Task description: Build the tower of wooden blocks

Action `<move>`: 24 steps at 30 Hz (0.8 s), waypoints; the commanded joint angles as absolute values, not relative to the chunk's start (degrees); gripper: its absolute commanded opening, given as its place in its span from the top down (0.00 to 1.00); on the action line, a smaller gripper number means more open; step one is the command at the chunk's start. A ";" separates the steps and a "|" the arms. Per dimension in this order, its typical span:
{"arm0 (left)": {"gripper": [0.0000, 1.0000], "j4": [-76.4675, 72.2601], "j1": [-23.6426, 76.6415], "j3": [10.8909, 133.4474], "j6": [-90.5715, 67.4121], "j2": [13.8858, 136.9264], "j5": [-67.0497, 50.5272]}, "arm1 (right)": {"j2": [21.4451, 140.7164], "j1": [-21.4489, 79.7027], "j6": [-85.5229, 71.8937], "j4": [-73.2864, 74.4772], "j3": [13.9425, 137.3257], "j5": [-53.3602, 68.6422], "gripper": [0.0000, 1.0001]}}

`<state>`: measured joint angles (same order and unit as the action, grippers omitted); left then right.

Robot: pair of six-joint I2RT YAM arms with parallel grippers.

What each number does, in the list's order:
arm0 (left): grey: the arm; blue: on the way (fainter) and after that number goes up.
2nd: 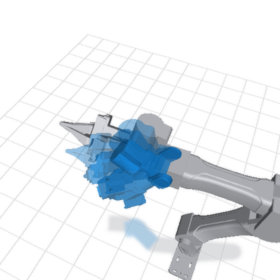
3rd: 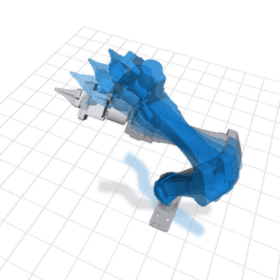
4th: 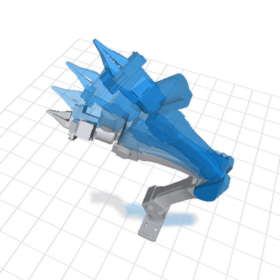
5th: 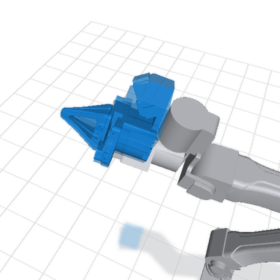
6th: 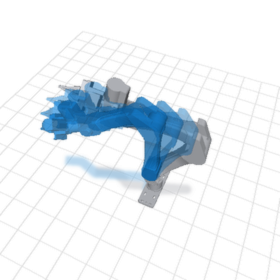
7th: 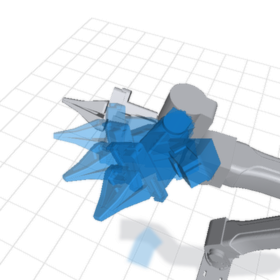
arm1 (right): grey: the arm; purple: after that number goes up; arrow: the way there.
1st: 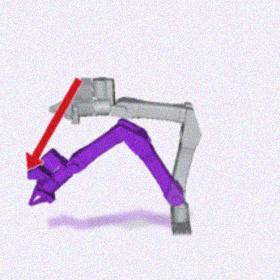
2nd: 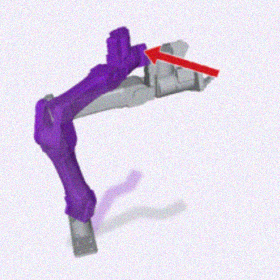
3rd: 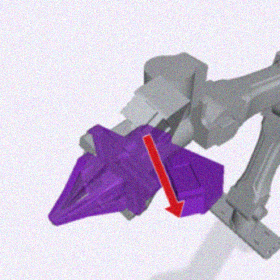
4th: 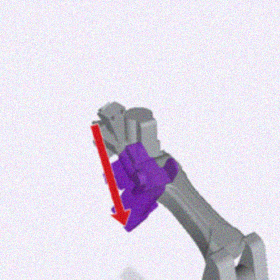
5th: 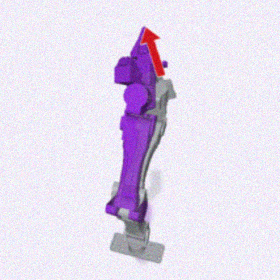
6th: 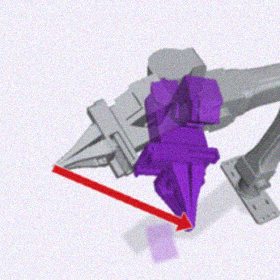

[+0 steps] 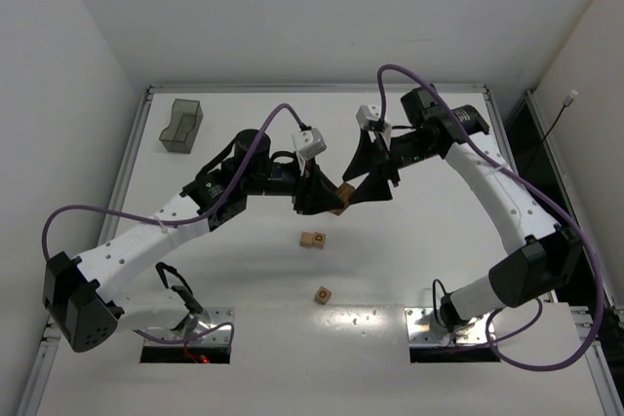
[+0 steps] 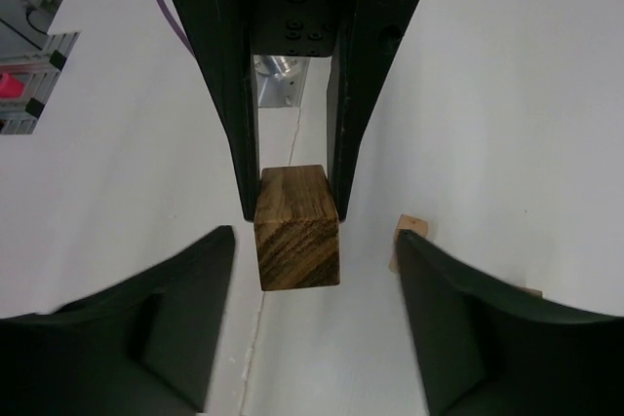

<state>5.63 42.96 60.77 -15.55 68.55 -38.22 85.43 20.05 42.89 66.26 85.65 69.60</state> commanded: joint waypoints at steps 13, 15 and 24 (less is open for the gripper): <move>1.00 3.69 43.77 63.37 -14.41 68.64 -38.41 | 86.13 23.99 43.59 66.09 88.59 68.82 0.87; 1.00 4.65 43.77 63.37 -14.41 68.64 -35.79 | 86.13 23.99 43.59 66.09 88.59 68.20 0.94; 0.11 10.36 43.07 60.30 -14.25 64.87 -18.56 | 88.33 23.99 44.12 67.24 92.89 58.38 1.00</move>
<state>8.78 43.20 60.64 -14.57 68.16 -27.11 87.74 23.51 42.50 67.35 89.12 62.02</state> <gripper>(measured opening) 0.867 0.303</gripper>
